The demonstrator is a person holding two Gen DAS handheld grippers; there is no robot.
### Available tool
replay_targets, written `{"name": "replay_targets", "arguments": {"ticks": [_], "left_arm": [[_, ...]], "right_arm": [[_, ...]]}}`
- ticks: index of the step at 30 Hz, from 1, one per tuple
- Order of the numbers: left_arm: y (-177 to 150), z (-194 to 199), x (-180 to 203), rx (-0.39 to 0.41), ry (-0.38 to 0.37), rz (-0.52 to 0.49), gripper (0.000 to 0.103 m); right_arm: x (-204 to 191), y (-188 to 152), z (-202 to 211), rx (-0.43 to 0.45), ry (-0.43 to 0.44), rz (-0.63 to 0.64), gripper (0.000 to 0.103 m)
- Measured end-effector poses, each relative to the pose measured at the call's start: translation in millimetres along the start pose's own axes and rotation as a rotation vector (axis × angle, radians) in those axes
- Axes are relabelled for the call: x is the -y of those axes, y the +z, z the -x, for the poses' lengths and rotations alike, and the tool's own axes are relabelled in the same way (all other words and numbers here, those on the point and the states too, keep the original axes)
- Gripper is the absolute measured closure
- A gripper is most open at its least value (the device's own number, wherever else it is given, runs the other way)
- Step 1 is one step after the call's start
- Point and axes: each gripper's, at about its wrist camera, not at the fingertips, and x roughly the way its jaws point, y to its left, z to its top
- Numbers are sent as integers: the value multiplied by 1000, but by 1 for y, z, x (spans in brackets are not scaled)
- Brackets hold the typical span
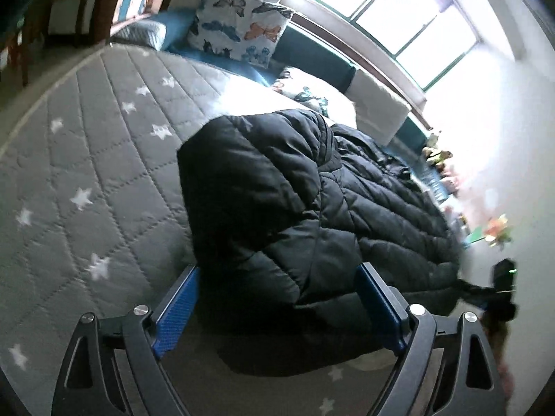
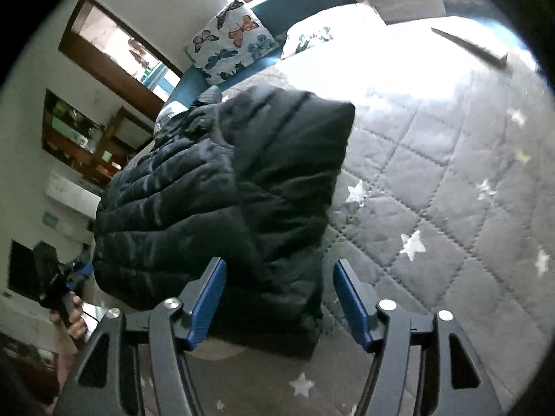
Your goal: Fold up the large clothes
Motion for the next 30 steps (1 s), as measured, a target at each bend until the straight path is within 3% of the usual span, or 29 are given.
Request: {"name": "replay_targets", "arguments": {"ticks": [6,12,22,28,30], "left_arm": [[4,-16,-17,-46,-33,51,8],[7,-32,-34,-56,-85,127,0],[19,-61,-56,-79,-190,207,0],[24,-78,-55,-123,-247,201,0],[21,-78,-49,-129,-245,176,0]], "right_arm": [[21,11,-23,-9,134,-92,11],[27,17,-38,-25,173,-107,2],[19,25,-53,-50,236,-87,0],[10,29,-59,-70,196,-30,0],[10,27,-59,-62,242,12,0]]}}
